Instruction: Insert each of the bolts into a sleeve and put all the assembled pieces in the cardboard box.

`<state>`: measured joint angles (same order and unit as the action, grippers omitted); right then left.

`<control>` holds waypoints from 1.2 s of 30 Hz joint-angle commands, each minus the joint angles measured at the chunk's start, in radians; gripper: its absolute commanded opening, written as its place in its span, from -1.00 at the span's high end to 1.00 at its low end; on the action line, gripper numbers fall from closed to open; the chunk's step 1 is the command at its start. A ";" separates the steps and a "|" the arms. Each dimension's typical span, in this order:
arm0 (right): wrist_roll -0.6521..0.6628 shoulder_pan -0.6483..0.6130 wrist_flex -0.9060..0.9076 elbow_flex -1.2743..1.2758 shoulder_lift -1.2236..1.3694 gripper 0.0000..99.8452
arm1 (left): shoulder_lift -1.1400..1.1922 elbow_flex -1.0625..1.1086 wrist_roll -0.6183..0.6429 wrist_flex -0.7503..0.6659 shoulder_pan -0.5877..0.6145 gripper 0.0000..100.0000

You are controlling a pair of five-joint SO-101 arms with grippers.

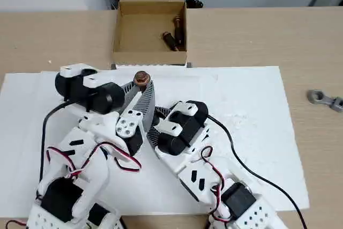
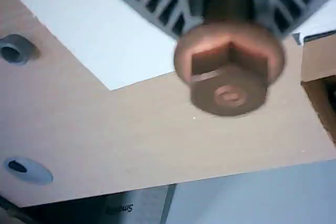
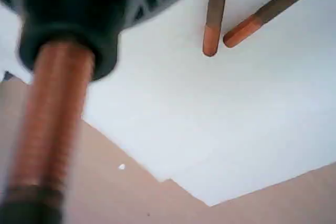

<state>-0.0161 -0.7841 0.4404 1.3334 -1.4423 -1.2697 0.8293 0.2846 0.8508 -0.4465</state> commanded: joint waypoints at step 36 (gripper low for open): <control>-0.005 -0.005 -0.022 -0.015 -0.002 1.00 | -0.009 -0.071 0.066 0.218 0.061 0.62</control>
<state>-0.0161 -0.7871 0.4404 1.3364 -1.4408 -1.2712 0.8094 0.3460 1.0349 -0.3928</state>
